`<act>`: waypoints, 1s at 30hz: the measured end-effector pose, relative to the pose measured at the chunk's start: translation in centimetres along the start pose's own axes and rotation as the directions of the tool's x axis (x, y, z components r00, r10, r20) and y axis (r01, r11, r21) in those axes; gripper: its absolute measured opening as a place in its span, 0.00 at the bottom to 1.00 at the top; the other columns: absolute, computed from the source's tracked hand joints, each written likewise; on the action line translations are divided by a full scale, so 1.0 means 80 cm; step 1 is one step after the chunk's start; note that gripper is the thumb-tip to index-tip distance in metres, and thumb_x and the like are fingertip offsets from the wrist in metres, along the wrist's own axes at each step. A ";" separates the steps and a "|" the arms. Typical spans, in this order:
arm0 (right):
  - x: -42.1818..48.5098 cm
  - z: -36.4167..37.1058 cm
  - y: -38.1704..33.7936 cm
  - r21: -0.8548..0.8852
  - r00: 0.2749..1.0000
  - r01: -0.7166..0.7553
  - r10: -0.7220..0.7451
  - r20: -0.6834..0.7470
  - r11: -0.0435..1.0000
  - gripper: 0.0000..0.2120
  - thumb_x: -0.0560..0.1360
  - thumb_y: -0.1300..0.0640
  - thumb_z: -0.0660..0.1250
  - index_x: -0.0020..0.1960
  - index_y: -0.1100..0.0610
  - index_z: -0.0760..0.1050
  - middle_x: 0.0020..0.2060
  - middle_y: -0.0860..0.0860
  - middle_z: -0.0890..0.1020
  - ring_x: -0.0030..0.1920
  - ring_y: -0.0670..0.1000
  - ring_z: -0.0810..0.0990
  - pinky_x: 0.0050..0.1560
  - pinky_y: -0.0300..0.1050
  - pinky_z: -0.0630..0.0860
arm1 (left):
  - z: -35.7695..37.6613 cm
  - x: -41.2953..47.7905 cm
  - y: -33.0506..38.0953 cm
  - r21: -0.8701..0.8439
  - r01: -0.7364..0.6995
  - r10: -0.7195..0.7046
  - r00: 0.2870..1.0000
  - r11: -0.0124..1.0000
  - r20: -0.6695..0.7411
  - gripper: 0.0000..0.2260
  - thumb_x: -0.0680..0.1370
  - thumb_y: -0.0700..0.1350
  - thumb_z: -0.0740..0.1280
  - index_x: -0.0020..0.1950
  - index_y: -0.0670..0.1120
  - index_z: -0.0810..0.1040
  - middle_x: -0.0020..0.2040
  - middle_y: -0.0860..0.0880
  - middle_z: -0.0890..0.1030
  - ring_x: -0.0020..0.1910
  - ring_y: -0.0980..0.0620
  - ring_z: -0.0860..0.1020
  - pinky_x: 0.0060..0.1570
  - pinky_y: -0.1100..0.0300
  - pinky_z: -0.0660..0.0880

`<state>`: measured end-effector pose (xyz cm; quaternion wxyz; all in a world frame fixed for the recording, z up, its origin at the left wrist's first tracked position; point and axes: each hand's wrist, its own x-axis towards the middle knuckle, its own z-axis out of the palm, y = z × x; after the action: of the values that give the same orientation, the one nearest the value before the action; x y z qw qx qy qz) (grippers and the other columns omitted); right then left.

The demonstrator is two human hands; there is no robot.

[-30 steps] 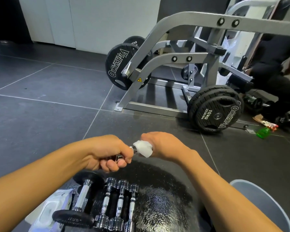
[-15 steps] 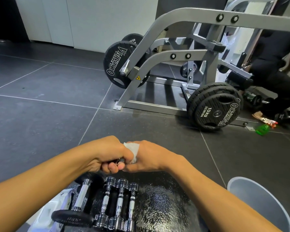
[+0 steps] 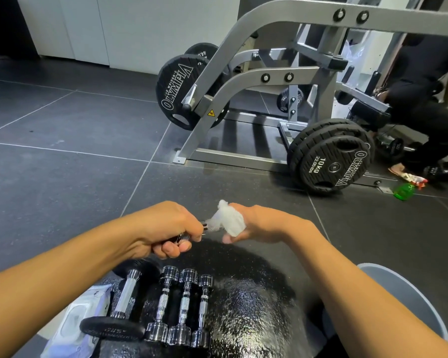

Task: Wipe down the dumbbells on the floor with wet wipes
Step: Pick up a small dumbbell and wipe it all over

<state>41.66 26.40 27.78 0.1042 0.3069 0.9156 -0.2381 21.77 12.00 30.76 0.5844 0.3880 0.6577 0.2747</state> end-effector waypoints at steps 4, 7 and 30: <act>-0.012 0.008 0.015 -0.191 0.982 -0.097 0.125 0.140 0.977 0.16 0.83 0.39 0.61 0.54 0.52 0.74 0.44 0.49 0.77 0.43 0.54 0.73 0.43 0.47 0.70 | 0.000 0.001 -0.006 -0.042 -0.010 0.010 1.000 0.999 0.014 0.08 0.75 0.34 0.65 0.53 0.40 0.74 0.29 0.43 0.71 0.20 0.54 0.60 0.21 0.70 0.52; -0.009 0.030 0.027 -0.225 0.961 -0.120 0.170 0.219 0.967 0.23 0.81 0.37 0.61 0.53 0.58 0.79 0.50 0.53 0.80 0.49 0.56 0.78 0.55 0.50 0.76 | 0.000 0.002 -0.011 -0.084 -0.060 0.063 0.997 0.995 0.036 0.10 0.77 0.35 0.66 0.58 0.40 0.75 0.30 0.43 0.72 0.19 0.54 0.61 0.22 0.68 0.50; -0.061 0.016 0.090 0.156 0.973 -0.115 0.079 0.218 0.981 0.11 0.83 0.52 0.65 0.41 0.46 0.74 0.34 0.47 0.85 0.39 0.55 0.87 0.49 0.54 0.82 | 0.267 0.235 -0.244 0.058 0.278 -0.232 0.885 0.959 -0.404 0.17 0.82 0.51 0.60 0.50 0.39 0.81 0.43 0.43 0.85 0.39 0.44 0.82 0.42 0.51 0.79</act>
<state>49.98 28.27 25.65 0.1859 0.3321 0.8601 -0.3398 38.73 14.98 0.84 0.4481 0.2677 0.8215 0.2297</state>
